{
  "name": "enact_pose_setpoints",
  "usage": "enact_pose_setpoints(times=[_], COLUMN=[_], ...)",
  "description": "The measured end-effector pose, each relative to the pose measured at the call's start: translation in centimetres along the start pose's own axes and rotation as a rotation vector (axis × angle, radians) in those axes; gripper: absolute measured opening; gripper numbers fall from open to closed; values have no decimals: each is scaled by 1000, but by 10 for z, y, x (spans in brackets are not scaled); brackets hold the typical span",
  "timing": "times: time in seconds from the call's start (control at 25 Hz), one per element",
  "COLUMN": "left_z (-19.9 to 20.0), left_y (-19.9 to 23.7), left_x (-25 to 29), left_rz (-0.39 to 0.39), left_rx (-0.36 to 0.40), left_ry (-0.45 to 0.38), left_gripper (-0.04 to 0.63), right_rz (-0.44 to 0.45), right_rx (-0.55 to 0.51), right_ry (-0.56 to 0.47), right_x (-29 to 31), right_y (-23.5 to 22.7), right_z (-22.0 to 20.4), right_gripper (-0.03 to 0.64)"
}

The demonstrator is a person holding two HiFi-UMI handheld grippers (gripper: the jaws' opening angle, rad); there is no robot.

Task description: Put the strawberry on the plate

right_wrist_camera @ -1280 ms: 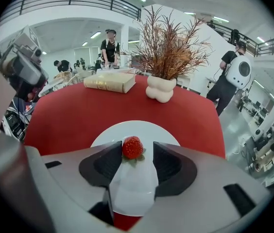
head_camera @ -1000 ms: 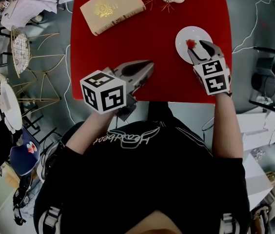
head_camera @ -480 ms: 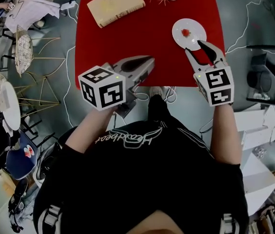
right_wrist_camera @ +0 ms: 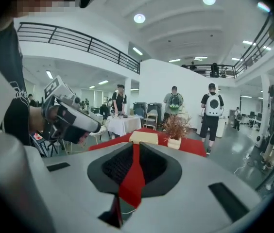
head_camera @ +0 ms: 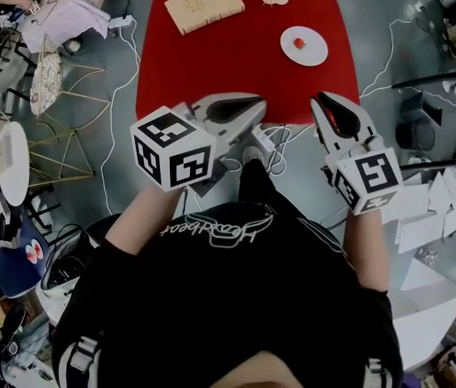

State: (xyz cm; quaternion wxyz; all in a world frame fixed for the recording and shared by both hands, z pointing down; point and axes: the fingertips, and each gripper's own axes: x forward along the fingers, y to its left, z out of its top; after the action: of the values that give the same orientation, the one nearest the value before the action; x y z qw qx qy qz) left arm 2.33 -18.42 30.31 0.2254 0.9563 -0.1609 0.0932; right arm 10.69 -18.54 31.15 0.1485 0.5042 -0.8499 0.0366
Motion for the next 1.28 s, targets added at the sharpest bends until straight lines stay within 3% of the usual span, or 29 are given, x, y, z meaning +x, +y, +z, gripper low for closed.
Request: enact_pose_setpoints(times=[0.24,0.52,0.72,1.28], left_z=[-7,-30,-43,-46], left_y=[-62,-104,-114,-113], left_x=[-40,-72,-81,-96], left_rz=[-21,-32,-23,-15], left_rx=[82,105,108,113], left_ry=[-29,-25,-31,-46], left_gripper=[6,6,6,6], right_rz=[91,151,156,189], right_rx=[88,185,215,177], right_ry=[-65,-101,-114,-91], right_x=[-55,-92,-105,-96], right_y=[66,109,120,142], right_z=[17,15,9,8], right_gripper=[17,9,8,8])
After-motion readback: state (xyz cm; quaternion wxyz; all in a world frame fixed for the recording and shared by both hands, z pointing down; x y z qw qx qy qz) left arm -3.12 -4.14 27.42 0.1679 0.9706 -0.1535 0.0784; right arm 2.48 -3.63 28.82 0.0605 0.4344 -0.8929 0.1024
